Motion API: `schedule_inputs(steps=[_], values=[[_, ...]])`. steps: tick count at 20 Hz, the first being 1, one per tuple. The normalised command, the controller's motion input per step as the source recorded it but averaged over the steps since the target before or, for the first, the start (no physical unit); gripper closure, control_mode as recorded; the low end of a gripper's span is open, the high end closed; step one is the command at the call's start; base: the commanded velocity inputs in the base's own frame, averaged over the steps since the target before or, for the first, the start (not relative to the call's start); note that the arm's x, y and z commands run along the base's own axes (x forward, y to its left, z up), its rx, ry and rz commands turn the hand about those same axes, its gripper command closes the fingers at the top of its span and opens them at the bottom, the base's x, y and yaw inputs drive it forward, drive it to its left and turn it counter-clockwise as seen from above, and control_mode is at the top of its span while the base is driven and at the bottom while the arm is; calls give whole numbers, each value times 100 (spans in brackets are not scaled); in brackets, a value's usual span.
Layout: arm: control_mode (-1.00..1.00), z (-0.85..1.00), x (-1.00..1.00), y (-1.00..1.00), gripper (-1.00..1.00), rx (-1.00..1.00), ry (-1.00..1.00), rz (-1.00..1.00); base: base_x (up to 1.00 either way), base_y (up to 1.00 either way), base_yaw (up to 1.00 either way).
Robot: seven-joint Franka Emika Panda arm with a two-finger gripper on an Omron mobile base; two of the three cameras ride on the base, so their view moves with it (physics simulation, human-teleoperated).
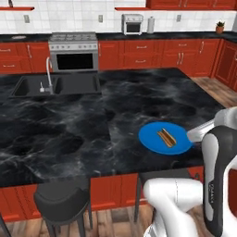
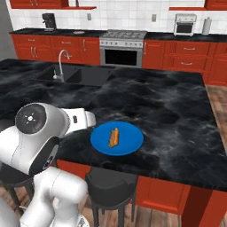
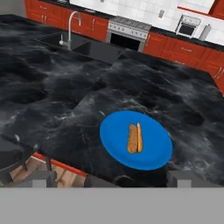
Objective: Move the hot dog bun to the plate on the dining table and place the condiment next to that plate. Then navigate to the fridge and take the sausage and place it on the plate as well.
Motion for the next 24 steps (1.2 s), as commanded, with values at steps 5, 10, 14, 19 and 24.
schedule_inputs(steps=[5, 10, 14, 19, 24], values=[[100, 0, 0, 0, -100, 0, 0, 0, -100, 77, 0], [100, 0, 0, 0, -100, 0, 0, 0, -80, 99, 0], [100, 0, 0, 0, -100, 0, 0, 0, -42, 100, 1], [100, 0, 0, 0, -100, 0, 0, 0, -22, 100, 2], [100, 0, 0, 0, -100, 0, 0, 0, -10, 100, 3]])
